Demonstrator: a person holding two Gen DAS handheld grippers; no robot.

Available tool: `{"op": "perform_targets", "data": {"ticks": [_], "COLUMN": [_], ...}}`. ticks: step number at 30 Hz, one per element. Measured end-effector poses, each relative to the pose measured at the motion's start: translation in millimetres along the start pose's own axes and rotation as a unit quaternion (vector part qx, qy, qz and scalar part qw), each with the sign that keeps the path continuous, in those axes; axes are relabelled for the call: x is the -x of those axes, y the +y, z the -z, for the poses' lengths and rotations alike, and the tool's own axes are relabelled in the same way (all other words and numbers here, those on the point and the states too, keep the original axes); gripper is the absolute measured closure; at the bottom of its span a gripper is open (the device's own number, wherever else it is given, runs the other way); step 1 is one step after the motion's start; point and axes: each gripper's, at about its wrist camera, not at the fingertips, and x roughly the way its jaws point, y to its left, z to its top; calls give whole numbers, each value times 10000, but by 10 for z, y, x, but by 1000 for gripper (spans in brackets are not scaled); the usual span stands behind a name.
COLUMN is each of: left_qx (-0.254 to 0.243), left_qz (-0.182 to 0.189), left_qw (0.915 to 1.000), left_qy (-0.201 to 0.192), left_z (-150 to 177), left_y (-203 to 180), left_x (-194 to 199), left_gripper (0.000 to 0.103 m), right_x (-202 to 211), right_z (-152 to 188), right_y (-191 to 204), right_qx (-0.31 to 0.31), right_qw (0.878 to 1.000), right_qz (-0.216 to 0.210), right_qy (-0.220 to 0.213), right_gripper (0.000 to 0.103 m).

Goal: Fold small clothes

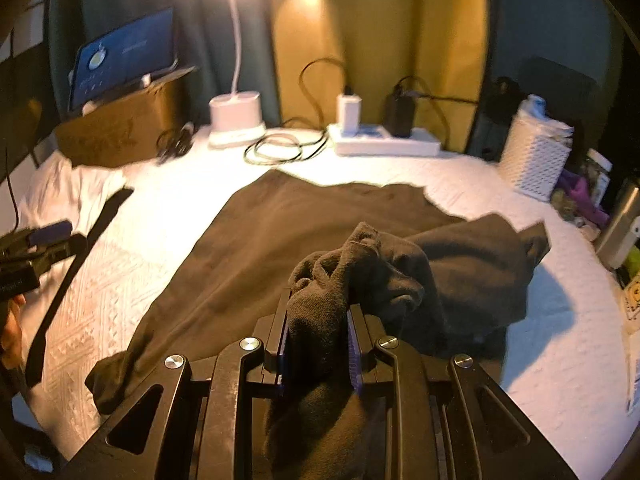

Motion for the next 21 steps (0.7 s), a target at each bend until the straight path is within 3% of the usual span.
{"op": "perform_targets", "data": {"ticks": [13,21], "left_qx": [-16,-120], "left_qz": [-119,-211], "left_qw": [9999,9997], "left_qy": [61,-23], "left_z": [29,28], "left_y": [70,-32], "left_x": [53,226], "left_gripper": [34,34], "right_x": [-135,-36], "right_z": [290,411], "right_y": [710,962], "right_qx": [1208,1438], "right_qw": [9922,9871], "right_qz": [19,-652], "right_qy": [293,277], "right_gripper": [80,79]}}
